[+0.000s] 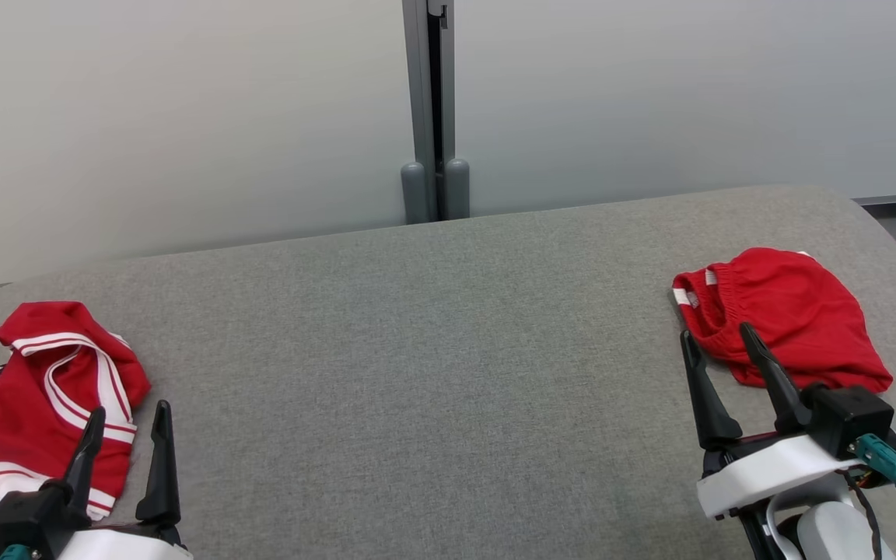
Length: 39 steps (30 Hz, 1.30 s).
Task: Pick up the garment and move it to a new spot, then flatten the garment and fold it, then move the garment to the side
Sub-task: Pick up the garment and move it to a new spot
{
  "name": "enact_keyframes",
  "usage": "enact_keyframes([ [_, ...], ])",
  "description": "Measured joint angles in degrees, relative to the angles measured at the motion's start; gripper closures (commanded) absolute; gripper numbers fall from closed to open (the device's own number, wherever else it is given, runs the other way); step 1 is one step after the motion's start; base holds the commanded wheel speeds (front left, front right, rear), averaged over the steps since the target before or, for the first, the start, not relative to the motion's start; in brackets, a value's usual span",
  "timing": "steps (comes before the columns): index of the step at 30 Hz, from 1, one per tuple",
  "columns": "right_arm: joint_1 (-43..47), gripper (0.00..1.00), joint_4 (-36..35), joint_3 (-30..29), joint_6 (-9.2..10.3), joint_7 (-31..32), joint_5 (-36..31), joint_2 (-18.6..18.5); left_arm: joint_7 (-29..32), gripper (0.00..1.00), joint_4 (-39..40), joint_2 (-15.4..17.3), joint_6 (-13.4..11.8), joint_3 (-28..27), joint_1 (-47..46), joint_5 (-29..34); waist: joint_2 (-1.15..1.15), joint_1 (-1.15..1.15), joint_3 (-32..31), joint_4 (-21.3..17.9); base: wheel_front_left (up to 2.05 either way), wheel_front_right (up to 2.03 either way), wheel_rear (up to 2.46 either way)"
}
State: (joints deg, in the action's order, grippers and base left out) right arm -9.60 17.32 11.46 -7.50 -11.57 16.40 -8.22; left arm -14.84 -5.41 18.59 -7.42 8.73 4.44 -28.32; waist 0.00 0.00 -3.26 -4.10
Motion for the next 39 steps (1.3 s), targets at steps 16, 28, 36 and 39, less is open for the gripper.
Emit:
enact_keyframes([
  [16,0.6,0.0,0.4,0.3,0.0,0.0,0.1,1.8,1.0,0.0,-1.5,0.8,-0.5,-0.5,-1.1,0.0,0.0,0.0,0.4,10.7,0.0,0.0,0.0],
  [28,0.2,0.0,1.9,0.7,0.01,-0.6,-1.0,3.4,3.1,0.0,0.3,2.3,-1.8,-1.5,-0.9,-0.6,0.0,0.0,0.5,23.0,0.0,0.0,0.0],
  [36,-0.1,0.0,1.7,0.7,0.01,-1.1,-1.9,3.7,4.4,0.0,1.2,2.4,-2.7,-2.0,-0.2,-1.7,0.0,0.0,0.8,24.3,0.0,0.0,0.0],
  [39,-0.3,0.0,1.0,0.7,0.01,-1.3,-2.2,3.7,6.6,0.0,1.4,3.6,-1.9,-1.8,-2.4,-2.2,0.0,0.0,1.2,23.4,0.0,0.0,0.0],
])
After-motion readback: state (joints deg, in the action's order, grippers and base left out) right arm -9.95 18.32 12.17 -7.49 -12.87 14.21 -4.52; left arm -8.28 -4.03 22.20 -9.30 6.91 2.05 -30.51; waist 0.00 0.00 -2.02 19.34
